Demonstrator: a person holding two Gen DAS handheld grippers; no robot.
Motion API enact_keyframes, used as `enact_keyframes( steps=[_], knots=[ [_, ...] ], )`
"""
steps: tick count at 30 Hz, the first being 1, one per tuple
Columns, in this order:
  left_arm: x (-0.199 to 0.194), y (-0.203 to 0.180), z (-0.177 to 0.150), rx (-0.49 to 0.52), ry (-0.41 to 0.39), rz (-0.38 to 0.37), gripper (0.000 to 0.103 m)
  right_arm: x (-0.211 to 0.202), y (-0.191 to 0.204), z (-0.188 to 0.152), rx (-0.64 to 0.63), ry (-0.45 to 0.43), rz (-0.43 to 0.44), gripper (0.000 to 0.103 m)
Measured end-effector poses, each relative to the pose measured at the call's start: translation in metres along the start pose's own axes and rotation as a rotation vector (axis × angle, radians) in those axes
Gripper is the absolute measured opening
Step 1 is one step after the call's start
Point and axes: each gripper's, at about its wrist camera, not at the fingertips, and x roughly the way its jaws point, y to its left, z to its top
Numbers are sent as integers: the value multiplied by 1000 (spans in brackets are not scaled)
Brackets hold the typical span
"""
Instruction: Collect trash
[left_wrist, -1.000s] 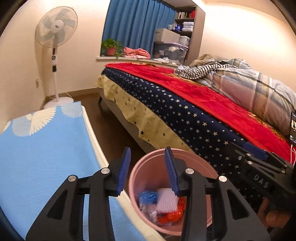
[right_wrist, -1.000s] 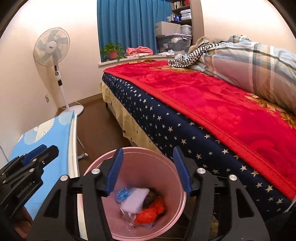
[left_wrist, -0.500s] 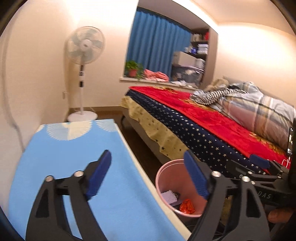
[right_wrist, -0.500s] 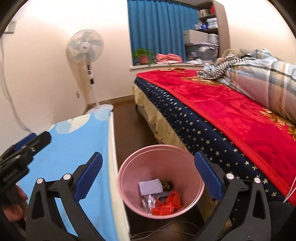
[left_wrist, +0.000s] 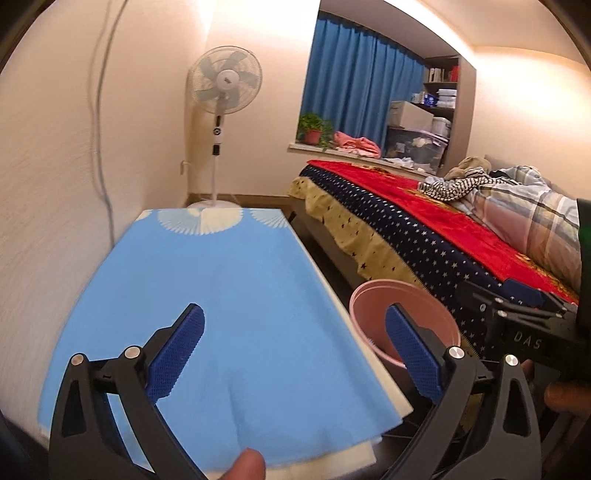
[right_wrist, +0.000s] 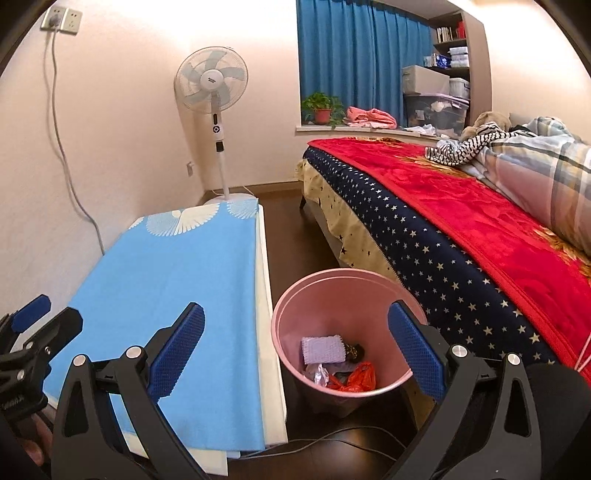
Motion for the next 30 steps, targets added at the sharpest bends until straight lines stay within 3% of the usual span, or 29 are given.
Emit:
enact_keyframes(
  steps=[15, 30],
  knots=[
    [-2, 21, -32, -60, 48, 157, 95, 15, 11, -22, -6, 55, -7, 98],
    [6, 28, -37, -70, 70, 190, 95, 22, 24, -25, -35, 63, -1, 98]
  ],
)
